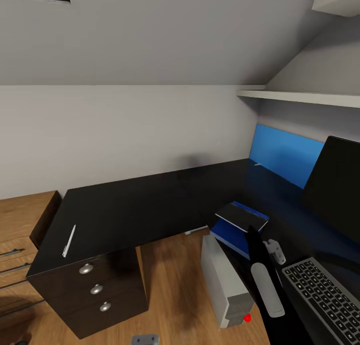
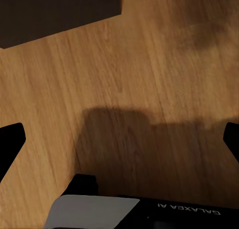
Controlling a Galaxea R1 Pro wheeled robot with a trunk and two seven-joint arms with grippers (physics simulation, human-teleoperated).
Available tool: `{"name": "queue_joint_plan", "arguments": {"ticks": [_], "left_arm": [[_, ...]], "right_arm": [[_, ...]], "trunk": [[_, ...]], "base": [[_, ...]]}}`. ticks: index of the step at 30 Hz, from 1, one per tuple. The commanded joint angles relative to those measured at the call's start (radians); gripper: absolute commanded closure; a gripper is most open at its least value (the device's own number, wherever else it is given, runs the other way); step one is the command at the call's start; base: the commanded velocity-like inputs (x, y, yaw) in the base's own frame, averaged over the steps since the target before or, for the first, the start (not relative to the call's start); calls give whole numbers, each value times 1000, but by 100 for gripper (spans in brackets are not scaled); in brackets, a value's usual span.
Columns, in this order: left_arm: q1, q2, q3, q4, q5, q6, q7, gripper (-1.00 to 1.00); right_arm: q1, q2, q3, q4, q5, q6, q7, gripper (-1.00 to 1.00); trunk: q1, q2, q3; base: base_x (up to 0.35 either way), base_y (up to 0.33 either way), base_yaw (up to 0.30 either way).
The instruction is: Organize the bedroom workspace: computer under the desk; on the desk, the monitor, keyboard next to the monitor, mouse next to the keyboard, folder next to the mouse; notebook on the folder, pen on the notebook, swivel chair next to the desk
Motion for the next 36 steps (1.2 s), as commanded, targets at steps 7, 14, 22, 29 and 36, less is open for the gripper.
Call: {"name": "queue_joint_plan", "arguments": {"ticks": [7,14,22,29,36], "left_arm": [[-1,1,-3,-2,1,5,6,-100],[-1,-13,-3,25,-1,5,6,-100],[-1,-37,-2,60,-2,5,6,-100],[-1,-36,2,62,-3,5,6,-100],[-1,-35,4,99,-2,-71,6,-100]], "right_arm": [[-1,0,0,-2,-10,-5,0,-100],[-1,0,0,-2,-10,-5,1,-100],[-1,0,0,-2,-10,-5,3,-100],[-1,1,39,2,-12,-4,3,-100],[-1,2,166,-2,102,2,-23,-100]], "trunk": [[0,-1,-1],[0,-1,-1],[0,-1,-1],[0,-1,-1],[0,-1,-1]], "base": [[-19,-32,0],[-75,-114,0],[-5,-7,0],[0,0,0],[-1,7,0]]}}
